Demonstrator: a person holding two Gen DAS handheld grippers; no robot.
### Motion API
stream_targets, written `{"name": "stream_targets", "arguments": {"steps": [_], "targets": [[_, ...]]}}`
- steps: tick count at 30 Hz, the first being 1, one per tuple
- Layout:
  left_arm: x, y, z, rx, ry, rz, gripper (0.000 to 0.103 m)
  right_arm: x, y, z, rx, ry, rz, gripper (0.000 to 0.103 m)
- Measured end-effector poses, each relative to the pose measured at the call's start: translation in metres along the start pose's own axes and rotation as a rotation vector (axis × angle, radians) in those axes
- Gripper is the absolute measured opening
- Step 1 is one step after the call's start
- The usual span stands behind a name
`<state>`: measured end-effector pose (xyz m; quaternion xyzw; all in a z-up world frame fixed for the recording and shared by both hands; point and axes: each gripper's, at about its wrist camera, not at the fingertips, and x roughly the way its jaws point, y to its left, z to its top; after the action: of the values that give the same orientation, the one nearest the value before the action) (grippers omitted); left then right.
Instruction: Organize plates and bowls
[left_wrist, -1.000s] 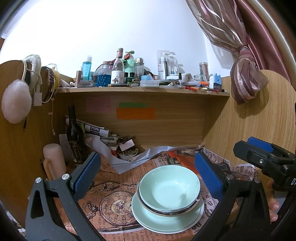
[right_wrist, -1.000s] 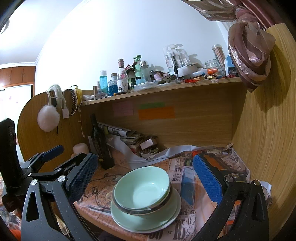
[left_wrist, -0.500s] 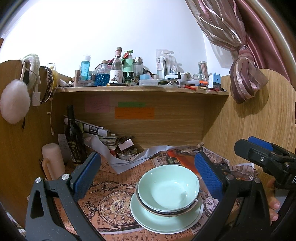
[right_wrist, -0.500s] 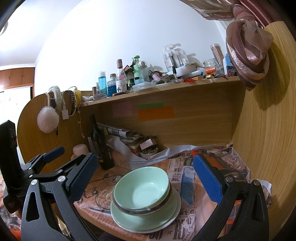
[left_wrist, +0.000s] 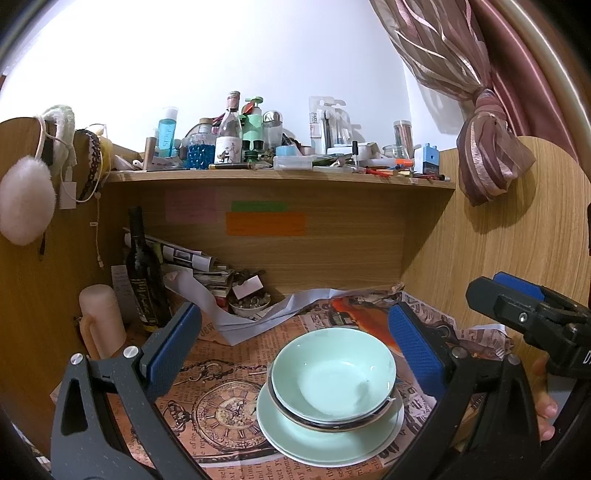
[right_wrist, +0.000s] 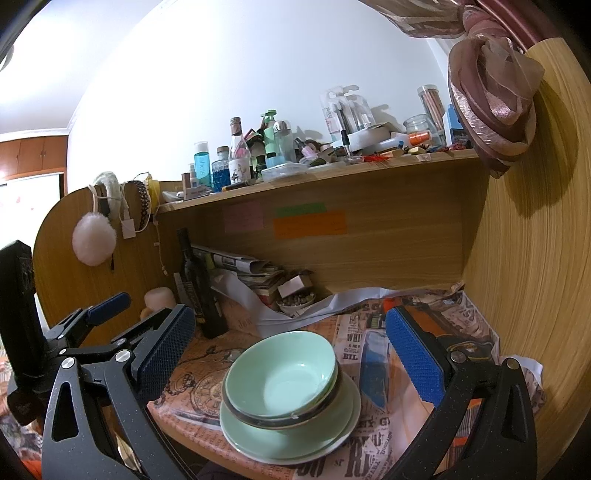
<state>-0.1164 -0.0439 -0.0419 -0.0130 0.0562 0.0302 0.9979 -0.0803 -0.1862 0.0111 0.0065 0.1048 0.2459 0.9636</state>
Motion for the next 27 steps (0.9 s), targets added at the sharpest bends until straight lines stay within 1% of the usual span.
{"name": "stream_targets", "arguments": {"steps": [11, 27], "targets": [[0.004, 0.001, -0.0011, -0.002, 0.015, -0.027, 0.103, 0.0015, 0.0016, -0.0014, 0.011, 0.005, -0.009, 0.103], [0.0084, 0.0052, -0.0016, -0.015, 0.033, -0.044, 0.103, 0.0038, 0.0045, -0.0039, 0.022, 0.014, -0.024, 0.103]]}}
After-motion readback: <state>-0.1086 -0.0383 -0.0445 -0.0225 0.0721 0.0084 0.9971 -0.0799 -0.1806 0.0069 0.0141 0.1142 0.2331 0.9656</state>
